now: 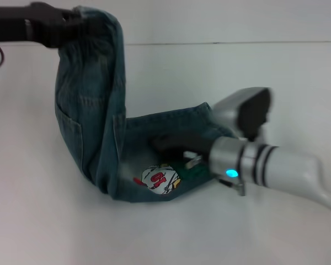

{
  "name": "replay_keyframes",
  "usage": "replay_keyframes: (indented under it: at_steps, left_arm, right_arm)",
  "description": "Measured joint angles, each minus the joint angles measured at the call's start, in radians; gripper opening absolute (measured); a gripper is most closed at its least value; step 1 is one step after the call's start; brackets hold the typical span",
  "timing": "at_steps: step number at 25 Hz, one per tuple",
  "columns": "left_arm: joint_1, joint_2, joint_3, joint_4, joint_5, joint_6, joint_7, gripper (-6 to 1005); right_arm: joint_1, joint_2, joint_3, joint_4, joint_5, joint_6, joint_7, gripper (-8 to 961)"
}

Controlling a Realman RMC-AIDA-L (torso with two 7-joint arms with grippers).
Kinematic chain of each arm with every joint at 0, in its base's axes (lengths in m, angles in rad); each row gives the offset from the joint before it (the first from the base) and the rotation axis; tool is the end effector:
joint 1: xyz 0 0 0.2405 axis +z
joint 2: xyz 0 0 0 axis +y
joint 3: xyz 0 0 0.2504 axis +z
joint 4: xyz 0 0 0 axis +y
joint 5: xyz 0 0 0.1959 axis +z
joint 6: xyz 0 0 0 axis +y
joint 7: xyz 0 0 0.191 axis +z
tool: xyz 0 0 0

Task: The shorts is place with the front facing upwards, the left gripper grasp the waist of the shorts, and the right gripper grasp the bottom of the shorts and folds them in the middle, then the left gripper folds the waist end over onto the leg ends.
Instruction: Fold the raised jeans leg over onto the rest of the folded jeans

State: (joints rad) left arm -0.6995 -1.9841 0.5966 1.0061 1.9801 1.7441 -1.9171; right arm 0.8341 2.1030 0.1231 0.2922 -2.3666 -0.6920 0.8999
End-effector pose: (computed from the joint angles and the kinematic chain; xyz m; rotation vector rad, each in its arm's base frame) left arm -0.1487 0.3834 0.0646 -2.7052 -0.6796 -0.7691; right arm 0.1833 0.3613 -0.1873 -2.4828 0.9572 0.5983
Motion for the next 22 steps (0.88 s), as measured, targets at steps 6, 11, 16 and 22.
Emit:
replay_keyframes:
  at_steps: [6, 11, 16, 22]
  left_arm:
    - [-0.004, -0.041, 0.017, -0.012, 0.0, 0.021, 0.032, 150]
    - [-0.019, -0.101, 0.071, -0.079, 0.005, -0.022, 0.136, 159]
    - [-0.023, -0.133, 0.263, -0.158, 0.013, -0.203, 0.162, 168]
    - [-0.046, -0.15, 0.408, -0.243, 0.013, -0.298, 0.148, 178]
  right_arm:
    - [-0.125, -0.008, 0.215, -0.131, 0.001, -0.298, 0.001, -2]
    - [-0.177, -0.015, 0.38, -0.229, 0.001, -0.534, 0.008, -2]
    - [-0.223, -0.028, 0.524, -0.268, 0.002, -0.656, 0.035, -2]
    - [-0.247, -0.036, 0.568, -0.274, 0.002, -0.663, 0.045, -2]
